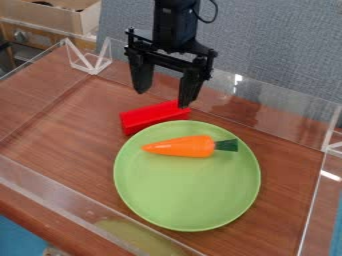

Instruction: Move the carrot from the green plate to the table

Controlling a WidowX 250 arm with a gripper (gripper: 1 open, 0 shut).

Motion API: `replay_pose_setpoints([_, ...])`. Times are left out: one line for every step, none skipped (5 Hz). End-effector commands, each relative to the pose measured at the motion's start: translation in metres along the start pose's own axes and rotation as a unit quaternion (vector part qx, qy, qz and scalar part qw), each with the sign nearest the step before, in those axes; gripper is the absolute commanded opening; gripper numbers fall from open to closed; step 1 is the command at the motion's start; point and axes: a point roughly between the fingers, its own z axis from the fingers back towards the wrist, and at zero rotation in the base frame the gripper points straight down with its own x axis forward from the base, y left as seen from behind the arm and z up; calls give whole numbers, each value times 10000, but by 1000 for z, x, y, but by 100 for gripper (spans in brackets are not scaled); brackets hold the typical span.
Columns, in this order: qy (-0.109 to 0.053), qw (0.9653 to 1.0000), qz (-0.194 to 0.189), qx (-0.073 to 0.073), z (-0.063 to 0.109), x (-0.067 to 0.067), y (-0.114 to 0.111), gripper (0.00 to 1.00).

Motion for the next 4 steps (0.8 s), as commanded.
replay_pose_setpoints([17, 9997, -230, 8, -10, 0, 10, 100])
replay_pose_setpoints([12, 9991, -427, 31, -19, 0, 21, 100])
replay_pose_setpoints([-172, 9976, -668, 7, -9, 8, 22, 100])
replay_pose_setpoints([-310, 9958, -860, 4, -1, 15, 21, 100])
